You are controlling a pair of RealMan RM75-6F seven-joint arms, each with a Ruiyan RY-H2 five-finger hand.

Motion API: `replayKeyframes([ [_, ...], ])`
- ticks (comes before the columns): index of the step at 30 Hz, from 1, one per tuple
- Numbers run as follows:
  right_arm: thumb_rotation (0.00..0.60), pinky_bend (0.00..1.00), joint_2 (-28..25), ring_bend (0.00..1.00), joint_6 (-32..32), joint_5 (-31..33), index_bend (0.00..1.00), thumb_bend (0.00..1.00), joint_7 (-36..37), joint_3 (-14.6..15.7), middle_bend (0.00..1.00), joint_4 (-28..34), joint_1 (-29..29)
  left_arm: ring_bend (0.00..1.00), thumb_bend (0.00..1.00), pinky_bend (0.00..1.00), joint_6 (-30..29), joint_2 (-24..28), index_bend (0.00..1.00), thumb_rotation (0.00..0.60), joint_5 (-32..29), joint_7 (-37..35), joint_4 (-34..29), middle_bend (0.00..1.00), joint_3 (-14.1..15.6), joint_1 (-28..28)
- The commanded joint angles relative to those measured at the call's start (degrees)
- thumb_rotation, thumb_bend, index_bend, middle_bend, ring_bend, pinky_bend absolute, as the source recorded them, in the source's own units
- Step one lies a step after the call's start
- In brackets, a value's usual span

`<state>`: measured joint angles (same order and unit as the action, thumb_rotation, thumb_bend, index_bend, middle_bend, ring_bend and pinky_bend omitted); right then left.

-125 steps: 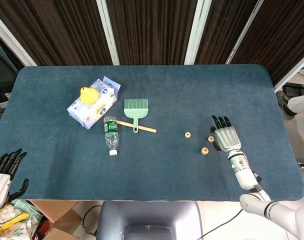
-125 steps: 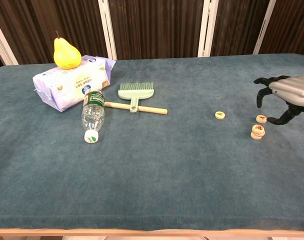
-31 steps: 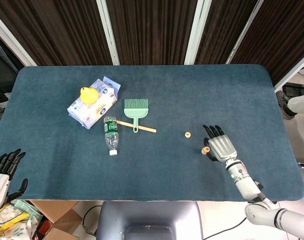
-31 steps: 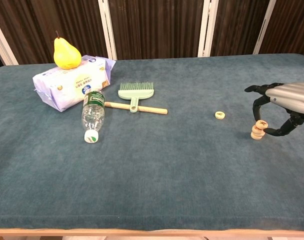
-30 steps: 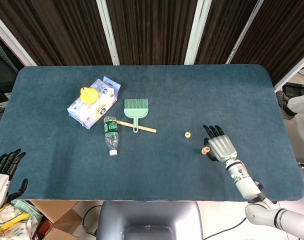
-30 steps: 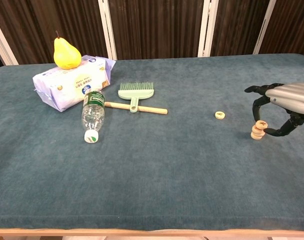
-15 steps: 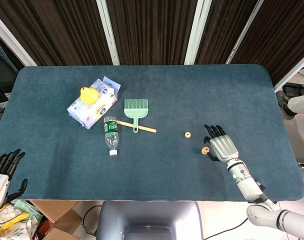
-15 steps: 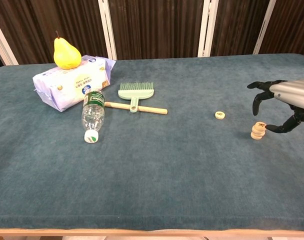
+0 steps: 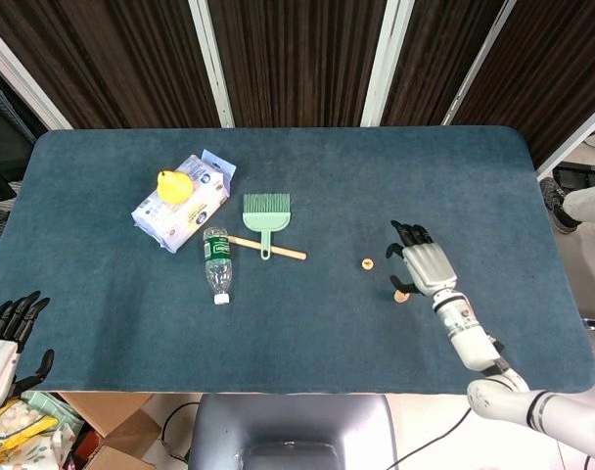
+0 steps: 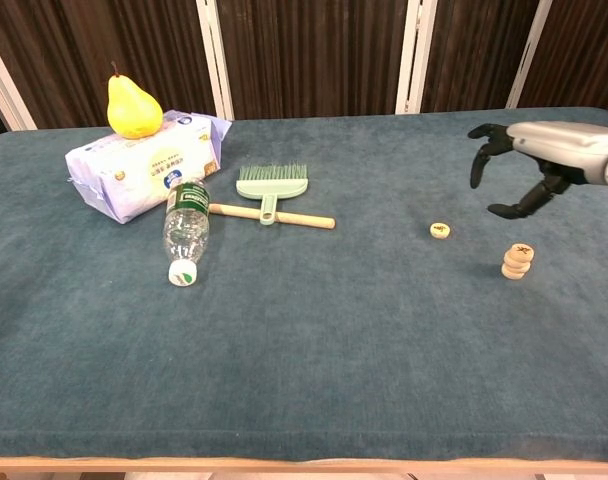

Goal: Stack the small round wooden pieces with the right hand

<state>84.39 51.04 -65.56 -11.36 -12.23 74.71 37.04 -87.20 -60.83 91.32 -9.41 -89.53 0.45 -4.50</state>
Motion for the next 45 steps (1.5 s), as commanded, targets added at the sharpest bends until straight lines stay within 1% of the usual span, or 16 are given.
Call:
replayKeyframes([
  [1,0.600,0.00,3.92,0.00,-2.77,5.45,0.51,0.47,-4.98,-2.67,0.07,-4.07,4.04,0.00,0.48,0.00,-0.04,0.02,0.00,0.600,-0.06,0.00,0.00,0.00,-0.02,0.05],
  [5,0.600,0.00,7.68,0.00,-2.46,7.42,0.51,0.47,-10.09,-2.66,0.07,-7.99,6.67,0.00,0.48,0.00,0.10,0.13,0.00,0.600,-0.47,-0.12,0.02,0.00,-0.18,0.04],
  [14,0.600,0.00,11.83,0.00,-4.42,10.04,0.51,0.47,-13.83,-0.72,0.07,-12.82,8.36,0.00,0.48,0.00,0.11,0.18,0.00,0.600,-0.27,-0.19,0.06,0.00,-0.13,0.02],
  [19,0.600,0.00,13.64,0.00,-4.80,9.68,0.51,0.46,-13.93,0.23,0.07,-15.56,8.63,0.00,0.48,0.00,0.06,0.19,0.00,0.600,-0.26,-0.13,0.08,0.00,-0.10,0.07],
  [24,0.600,0.00,14.30,0.00,-5.27,9.63,0.51,0.46,-12.96,0.17,0.07,-17.29,8.74,0.00,0.48,0.00,0.26,0.16,0.00,0.600,-0.50,-0.30,0.18,0.00,-0.23,-0.02],
  [32,0.600,0.00,15.12,0.00,-5.97,9.58,0.55,0.46,-12.93,0.49,0.07,-19.11,8.91,0.00,0.48,0.00,0.32,0.16,0.00,0.600,-0.50,-0.23,0.13,0.00,-0.23,-0.04],
  [42,0.600,0.00,16.46,0.00,-6.09,9.52,0.56,0.46,-12.63,0.21,0.07,-20.65,9.21,0.00,0.48,0.00,0.39,0.25,0.00,0.600,-0.55,-0.38,0.11,0.00,-0.24,-0.05],
  [45,0.600,0.00,16.74,0.00,-6.39,9.94,0.58,0.46,-12.84,0.05,0.07,-21.17,9.30,0.00,0.48,0.00,0.31,0.28,0.00,0.600,-0.49,-0.36,0.08,0.00,-0.23,-0.02],
])
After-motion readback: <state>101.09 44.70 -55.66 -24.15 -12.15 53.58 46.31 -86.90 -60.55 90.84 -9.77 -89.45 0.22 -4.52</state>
